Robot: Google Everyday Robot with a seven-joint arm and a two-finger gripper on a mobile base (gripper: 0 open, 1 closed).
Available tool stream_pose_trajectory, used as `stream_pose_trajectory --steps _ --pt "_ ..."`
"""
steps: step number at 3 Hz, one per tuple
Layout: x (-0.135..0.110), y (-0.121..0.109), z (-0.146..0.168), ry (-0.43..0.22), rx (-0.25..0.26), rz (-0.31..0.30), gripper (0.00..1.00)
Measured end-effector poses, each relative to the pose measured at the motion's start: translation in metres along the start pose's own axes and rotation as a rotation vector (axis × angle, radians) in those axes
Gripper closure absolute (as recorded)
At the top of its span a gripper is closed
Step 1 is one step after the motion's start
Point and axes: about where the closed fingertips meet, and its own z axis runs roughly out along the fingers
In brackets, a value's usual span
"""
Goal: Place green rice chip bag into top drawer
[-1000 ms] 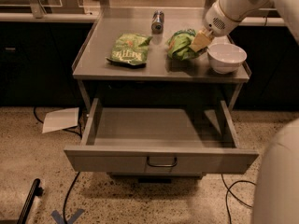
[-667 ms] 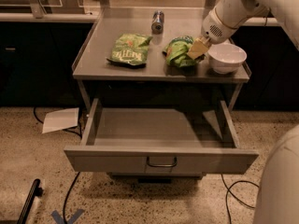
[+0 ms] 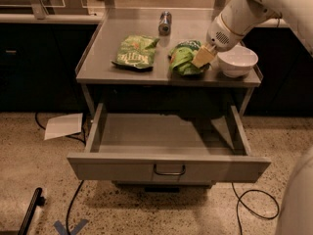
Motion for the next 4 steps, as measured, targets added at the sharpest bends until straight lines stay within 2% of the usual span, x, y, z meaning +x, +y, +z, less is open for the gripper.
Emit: stream_pose_trajectory --steps 1,2,3,4 --pt "0.006 0.044 0.001 -0.046 -0.063 0.013 1.0" --pt "0.024 0.087 -0.001 -0.072 -0.106 0.049 1.0" --pt "0.049 0.12 -0.009 -0.086 -0.103 0.132 1.0" --pt "0.07 0.138 -0.009 -0.097 -0.091 0.215 1.0"
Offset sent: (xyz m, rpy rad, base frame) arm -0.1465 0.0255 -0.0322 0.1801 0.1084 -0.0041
